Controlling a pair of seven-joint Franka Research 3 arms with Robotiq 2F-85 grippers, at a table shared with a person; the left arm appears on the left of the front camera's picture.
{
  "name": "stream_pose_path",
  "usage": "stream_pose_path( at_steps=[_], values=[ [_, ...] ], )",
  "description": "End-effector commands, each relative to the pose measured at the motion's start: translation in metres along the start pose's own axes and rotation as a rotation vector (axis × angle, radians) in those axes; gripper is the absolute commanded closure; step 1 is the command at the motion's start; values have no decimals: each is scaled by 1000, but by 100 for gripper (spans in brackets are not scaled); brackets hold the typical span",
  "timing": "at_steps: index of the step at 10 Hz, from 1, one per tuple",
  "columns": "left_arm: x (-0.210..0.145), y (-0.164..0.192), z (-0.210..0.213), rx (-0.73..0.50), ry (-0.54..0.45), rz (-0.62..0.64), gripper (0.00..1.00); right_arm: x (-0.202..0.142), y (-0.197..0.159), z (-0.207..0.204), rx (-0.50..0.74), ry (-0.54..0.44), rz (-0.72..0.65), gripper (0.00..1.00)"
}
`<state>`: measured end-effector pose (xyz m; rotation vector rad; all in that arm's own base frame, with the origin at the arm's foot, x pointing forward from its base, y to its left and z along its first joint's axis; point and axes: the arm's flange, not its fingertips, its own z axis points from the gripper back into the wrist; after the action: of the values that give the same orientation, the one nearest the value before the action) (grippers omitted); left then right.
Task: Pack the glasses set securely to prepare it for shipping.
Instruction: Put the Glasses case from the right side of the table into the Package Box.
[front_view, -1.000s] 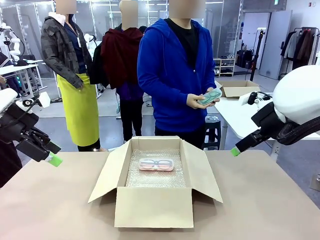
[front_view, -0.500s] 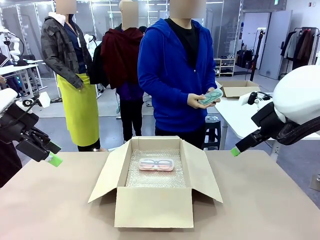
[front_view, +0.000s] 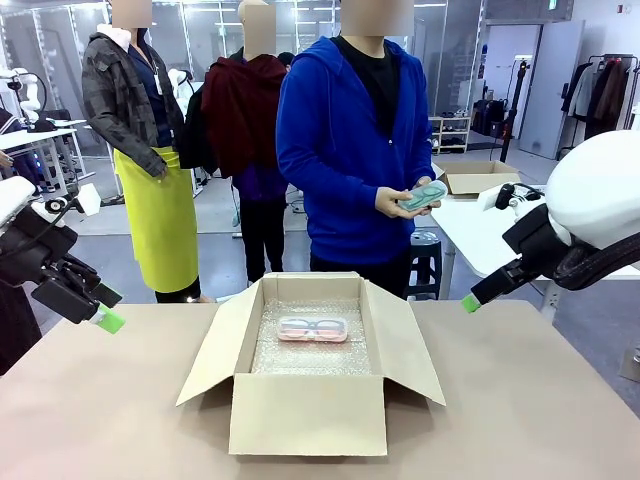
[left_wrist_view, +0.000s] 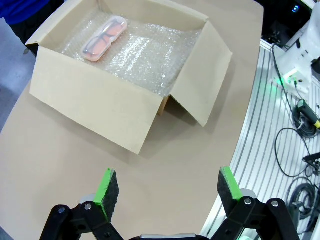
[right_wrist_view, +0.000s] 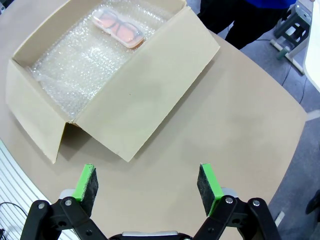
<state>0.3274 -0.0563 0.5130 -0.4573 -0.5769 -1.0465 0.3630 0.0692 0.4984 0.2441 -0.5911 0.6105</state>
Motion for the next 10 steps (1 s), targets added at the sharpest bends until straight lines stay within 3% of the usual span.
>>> stream_pose_path(
  at_steps=[1, 10],
  values=[
    [-1, 1, 3, -21, -13, -18, 0, 0, 0, 0, 0, -1, 1, 0],
    [-1, 1, 3, -21, -13, -18, 0, 0, 0, 0, 0, -1, 1, 0]
  ],
)
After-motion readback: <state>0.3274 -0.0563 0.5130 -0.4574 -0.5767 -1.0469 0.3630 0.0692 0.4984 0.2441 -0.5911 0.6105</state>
